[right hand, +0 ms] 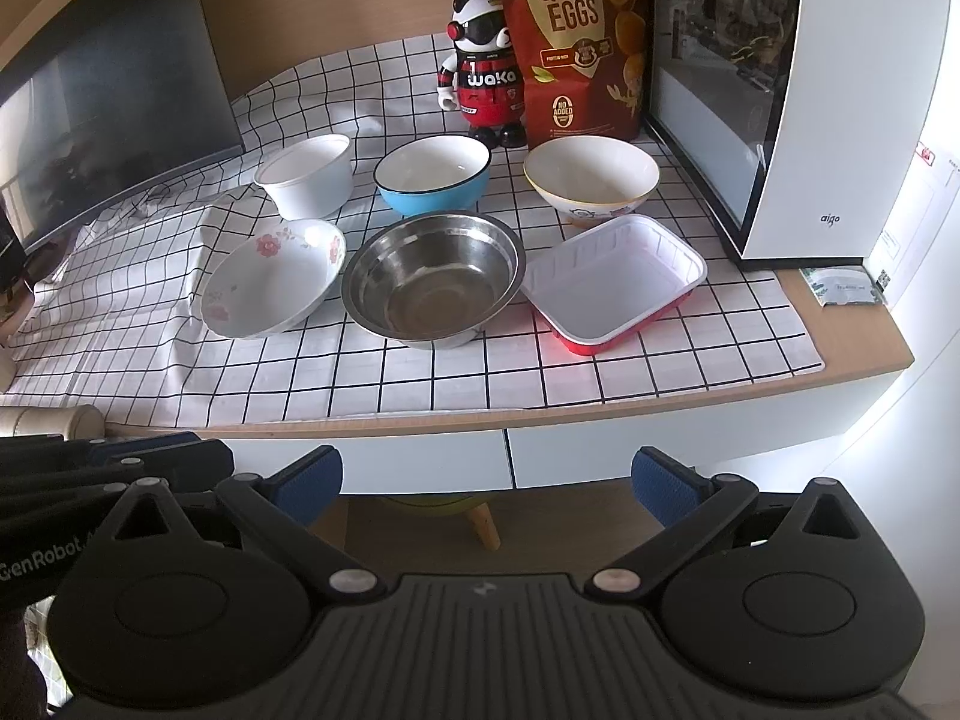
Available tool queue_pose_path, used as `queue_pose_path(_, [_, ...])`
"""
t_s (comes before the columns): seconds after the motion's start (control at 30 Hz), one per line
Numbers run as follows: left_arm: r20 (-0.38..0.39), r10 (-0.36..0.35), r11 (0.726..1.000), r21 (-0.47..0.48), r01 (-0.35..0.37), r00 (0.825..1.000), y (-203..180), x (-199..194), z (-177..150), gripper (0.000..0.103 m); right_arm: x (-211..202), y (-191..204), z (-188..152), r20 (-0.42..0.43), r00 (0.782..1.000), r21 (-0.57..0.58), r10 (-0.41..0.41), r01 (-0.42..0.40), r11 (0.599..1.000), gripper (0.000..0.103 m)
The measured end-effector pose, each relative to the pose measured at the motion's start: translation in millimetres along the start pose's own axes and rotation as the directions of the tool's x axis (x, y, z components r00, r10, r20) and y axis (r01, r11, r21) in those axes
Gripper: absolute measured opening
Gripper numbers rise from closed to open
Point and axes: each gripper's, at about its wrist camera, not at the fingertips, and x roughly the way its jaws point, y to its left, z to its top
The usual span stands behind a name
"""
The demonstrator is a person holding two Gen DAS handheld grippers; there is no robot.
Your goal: Organize plates and bowls
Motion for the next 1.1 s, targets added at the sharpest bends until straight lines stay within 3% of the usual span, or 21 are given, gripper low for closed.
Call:
queue_pose_path(0.9, [-0.025,-0.034,0.999,0.000,0.034,0.999,12,15,16,0.017,11,5,9,-0.026,0.999,0.026,-0.030,0.031,0.999,0.103])
queue_pose_path(1.1, [-0.024,-0.110,0.993,-0.055,0.109,0.994,33,31,26,0.017,24,5,15,0.016,0.999,0.053,-0.037,0.036,0.998,0.103])
